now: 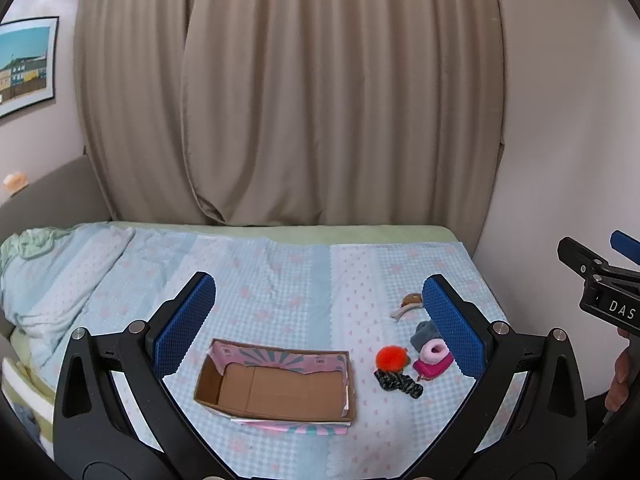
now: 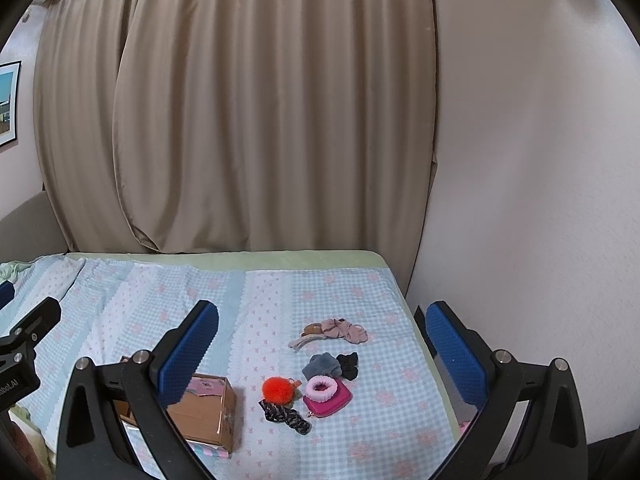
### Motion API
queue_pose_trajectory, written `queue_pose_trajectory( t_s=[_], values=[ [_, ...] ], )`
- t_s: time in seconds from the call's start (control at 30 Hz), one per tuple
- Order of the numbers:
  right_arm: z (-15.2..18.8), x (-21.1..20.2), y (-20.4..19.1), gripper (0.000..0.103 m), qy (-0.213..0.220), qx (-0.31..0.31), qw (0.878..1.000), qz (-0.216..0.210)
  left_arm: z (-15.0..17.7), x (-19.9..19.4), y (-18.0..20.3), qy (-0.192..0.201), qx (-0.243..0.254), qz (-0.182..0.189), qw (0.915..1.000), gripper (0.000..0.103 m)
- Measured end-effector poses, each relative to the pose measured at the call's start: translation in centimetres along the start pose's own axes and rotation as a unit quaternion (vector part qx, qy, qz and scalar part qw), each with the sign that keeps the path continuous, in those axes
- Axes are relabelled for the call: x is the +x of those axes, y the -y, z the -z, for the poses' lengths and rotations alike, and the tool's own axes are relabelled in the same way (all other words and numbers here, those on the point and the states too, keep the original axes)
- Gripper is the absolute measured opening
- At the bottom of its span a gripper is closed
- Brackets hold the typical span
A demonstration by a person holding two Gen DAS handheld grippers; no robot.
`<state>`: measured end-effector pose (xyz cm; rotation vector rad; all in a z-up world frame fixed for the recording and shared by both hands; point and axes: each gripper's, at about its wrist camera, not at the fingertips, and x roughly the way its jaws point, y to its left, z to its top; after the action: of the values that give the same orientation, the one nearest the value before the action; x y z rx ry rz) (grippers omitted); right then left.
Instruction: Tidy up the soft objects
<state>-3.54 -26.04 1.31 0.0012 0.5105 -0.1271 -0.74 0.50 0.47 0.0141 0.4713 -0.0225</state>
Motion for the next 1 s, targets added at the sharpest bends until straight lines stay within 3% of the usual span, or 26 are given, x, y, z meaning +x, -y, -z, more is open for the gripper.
queue_pose_trajectory(
  t_s=[1.0],
  values=[
    [0.33, 0.22, 0.32, 0.103, -0.001, 0.0, 1.0, -0.005, 0.12, -0.07, 0.05, 0.007, -0.002, 0.001, 1.0, 0.103]
  ],
)
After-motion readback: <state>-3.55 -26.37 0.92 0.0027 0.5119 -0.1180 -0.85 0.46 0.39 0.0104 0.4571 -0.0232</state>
